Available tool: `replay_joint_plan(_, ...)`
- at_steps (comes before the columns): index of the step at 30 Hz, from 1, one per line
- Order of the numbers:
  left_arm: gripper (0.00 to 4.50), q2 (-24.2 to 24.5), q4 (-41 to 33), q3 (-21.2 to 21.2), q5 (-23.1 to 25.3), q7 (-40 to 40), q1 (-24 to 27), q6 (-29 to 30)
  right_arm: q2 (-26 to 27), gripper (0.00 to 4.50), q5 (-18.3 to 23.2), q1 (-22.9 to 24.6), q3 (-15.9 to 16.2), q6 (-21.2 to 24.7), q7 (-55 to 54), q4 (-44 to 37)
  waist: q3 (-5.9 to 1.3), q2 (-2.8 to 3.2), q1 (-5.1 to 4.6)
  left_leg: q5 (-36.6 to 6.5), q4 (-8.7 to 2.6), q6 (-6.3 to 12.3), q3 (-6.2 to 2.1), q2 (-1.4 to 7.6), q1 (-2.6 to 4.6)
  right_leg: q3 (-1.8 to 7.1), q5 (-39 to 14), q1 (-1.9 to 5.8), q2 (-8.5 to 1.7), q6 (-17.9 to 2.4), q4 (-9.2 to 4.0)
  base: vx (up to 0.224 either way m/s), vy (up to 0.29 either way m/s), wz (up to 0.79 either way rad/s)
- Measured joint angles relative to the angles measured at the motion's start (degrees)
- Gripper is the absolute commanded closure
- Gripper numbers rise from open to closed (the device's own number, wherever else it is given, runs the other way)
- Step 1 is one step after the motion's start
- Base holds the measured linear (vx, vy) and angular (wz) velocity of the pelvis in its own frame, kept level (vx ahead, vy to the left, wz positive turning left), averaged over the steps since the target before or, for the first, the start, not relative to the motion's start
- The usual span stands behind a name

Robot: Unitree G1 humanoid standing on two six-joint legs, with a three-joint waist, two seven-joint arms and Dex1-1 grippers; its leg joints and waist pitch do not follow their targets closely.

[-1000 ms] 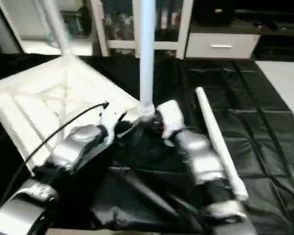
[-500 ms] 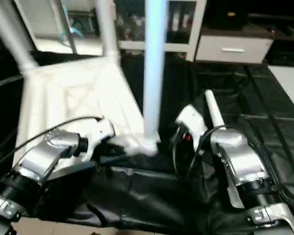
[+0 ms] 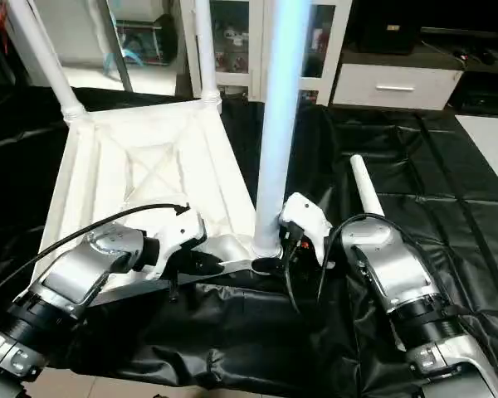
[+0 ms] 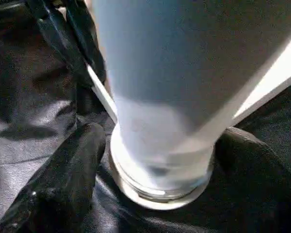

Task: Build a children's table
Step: Rotate leg to tighten

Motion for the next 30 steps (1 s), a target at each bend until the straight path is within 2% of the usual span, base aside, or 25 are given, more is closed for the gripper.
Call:
replay_joint_plan(5, 4.5, 0.4, -0.4, 0.0, 0.1, 0.0, 0.1, 0.5, 0.6, 0.65, -0.6, -1.6, 0.3, -1.6, 0.1, 2.9, 0.0, -0.04, -0.16, 0.0, 0.0, -0.01, 0.0, 0.01, 0.03, 0.0, 0.0, 0.0, 0.01, 0.0, 0.04, 0.0, 0.0, 0.0)
replay_joint_plan(13, 4.5, 0.5, -0.7, 0.0, 0.4, 0.0, 0.1, 0.9, 2.3, 0.65, -1.3, -3.0, 0.5, -3.0, 0.3, 6.4, -0.02, -0.06, -0.99, 0.0, 0.08, -0.01, 0.0, 0.01, 0.08, 0.02, 0.0, 0.03, 0.01, 0.0, 0.14, 0.0, 0.0, 0.0)
replay_joint_plan(14, 4.5, 0.5, -0.7, 0.0, 0.4, 0.0, 0.1, 1.1, 2.3, 0.8, -1.3, -3.1, 0.5, -3.1, 0.3, 6.6, -0.02, -0.06, -1.01, 0.0, 0.08, -0.01, 0.0, 0.01, 0.08, 0.02, 0.0, 0.03, 0.01, 0.0, 0.14, 0.0, 0.0, 0.0)
replay_joint_plan(16, 4.5, 0.5, -0.8, 0.0, 0.4, 0.0, 0.2, 1.3, 2.5, 0.8, -1.3, -3.1, 0.5, -3.2, 0.5, 7.0, -0.02, -0.06, -1.03, 0.0, 0.08, -0.01, 0.0, 0.01, 0.08, 0.02, 0.0, 0.03, 0.01, 0.0, 0.14, 0.0, 0.0, 0.0)
replay_joint_plan(17, 4.5, 0.5, -1.0, 0.0, 0.4, 0.0, 0.2, 1.4, 2.6, 1.01, -1.2, -3.1, 0.5, -3.2, 0.7, 7.1, -0.03, -0.06, -1.05, 0.0, 0.08, -0.01, 0.0, 0.01, 0.08, 0.02, 0.0, 0.03, 0.01, 0.0, 0.14, 0.0, 0.0, 0.0)
replay_joint_plan(23, 4.5, 0.7, -1.0, 0.1, 0.5, 0.0, 0.2, 1.6, 3.2, 1.51, -1.0, -3.1, 0.4, -3.3, 1.3, 7.7, -0.03, -0.07, -1.13, 0.0, 0.1, -0.01, 0.0, 0.01, 0.1, 0.03, 0.0, 0.03, 0.01, 0.0, 0.2, 0.0, 0.0, 0.0)
replay_joint_plan(30, 4.5, 0.1, -1.0, 1.1, 0.4, 0.2, 0.9, 1.7, 4.2, 1.75, -0.1, -2.5, -1.0, -4.4, 1.2, 9.1, -0.05, -0.1, -1.15, 0.0, 0.15, -0.01, 0.0, 0.01, 0.11, 0.04, 0.0, 0.04, 0.01, 0.0, 0.24, 0.0, 0.0, 0.0)
